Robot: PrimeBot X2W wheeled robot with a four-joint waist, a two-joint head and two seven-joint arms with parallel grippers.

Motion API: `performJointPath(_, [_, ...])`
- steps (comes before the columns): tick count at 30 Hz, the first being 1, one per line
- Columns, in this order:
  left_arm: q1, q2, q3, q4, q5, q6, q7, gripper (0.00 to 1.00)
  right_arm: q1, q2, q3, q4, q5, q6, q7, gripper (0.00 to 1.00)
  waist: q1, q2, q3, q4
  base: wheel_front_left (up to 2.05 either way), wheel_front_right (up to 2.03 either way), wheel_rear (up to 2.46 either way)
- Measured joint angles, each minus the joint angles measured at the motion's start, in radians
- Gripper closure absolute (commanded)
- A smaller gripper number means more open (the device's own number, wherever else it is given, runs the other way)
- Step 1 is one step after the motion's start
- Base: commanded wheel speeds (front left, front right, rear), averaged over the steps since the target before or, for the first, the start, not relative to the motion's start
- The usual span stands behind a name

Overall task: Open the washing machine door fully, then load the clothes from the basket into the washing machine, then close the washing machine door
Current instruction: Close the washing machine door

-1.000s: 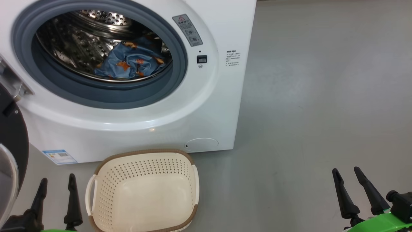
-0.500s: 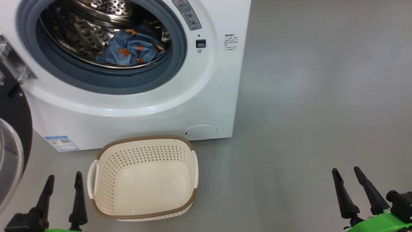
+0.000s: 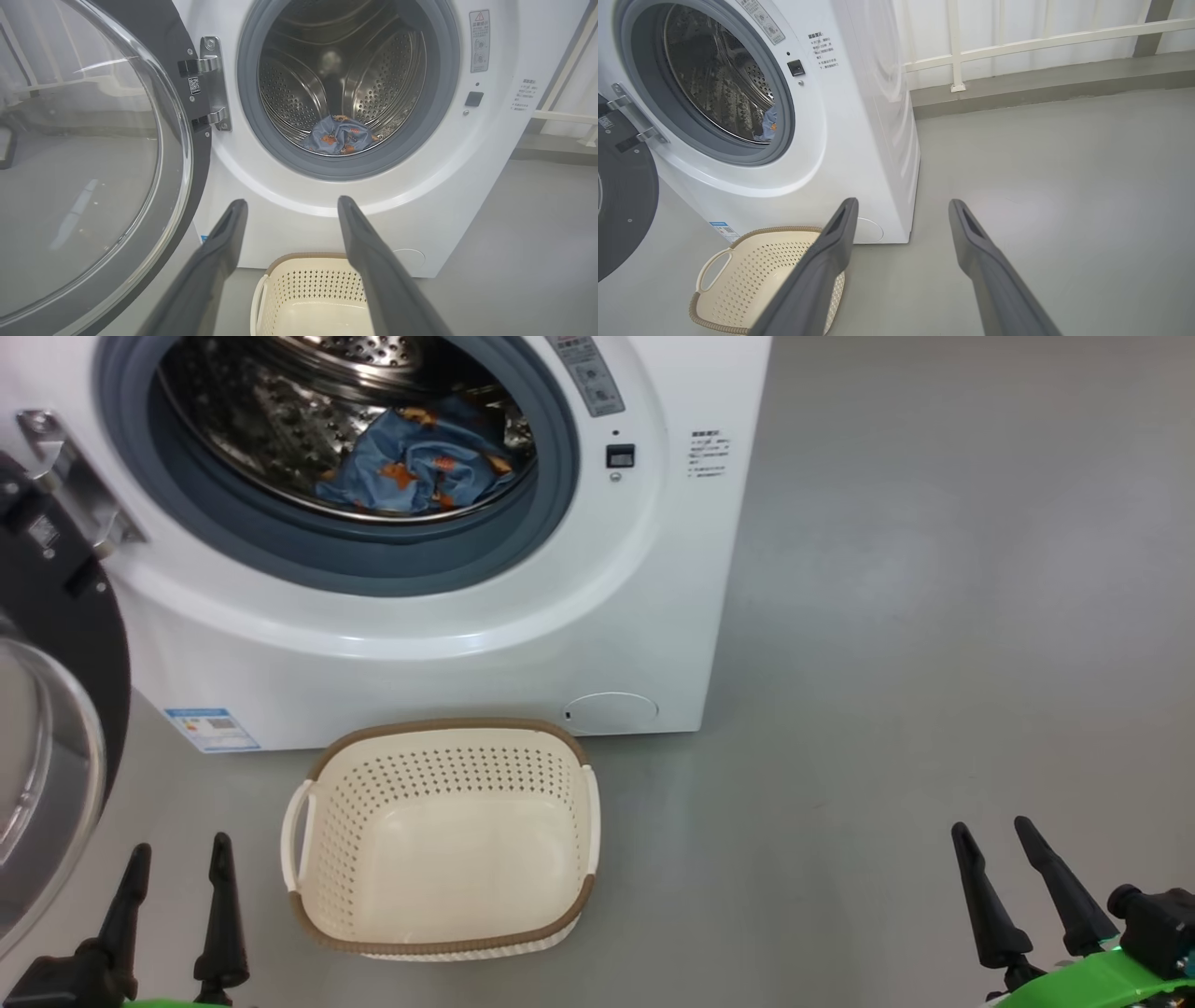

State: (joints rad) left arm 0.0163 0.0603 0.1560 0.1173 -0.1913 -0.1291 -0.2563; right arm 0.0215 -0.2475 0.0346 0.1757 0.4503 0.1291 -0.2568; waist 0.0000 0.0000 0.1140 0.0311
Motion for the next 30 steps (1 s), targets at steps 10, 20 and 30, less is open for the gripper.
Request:
performJointPath(10, [0.0, -0.015, 0.022, -0.01, -0.019, 0.0, 0.0, 0.0, -0.055, -0.011, 0.065, 0.008, 0.0, 0.0, 0.0, 0.0, 0.0, 0.0, 0.008, 0.086, 0.0, 0.0, 0.0])
performJointPath(20, [0.01, -0.023, 0.055, -0.01, -0.063, 0.0, 0.0, 0.0, -0.12, -0.03, 0.151, 0.031, 0.0, 0.0, 0.0, 0.0, 0.0, 0.0, 0.01, 0.227, 0.0, 0.0, 0.0])
performJointPath(30, [0.031, -0.024, 0.049, -0.015, -0.099, 0.023, 0.0, 0.0, -0.151, -0.044, 0.207, 0.053, 0.004, 0.0, 0.0, 0.0, 0.0, 0.0, 0.011, 0.376, 0.0, 0.0, 0.0])
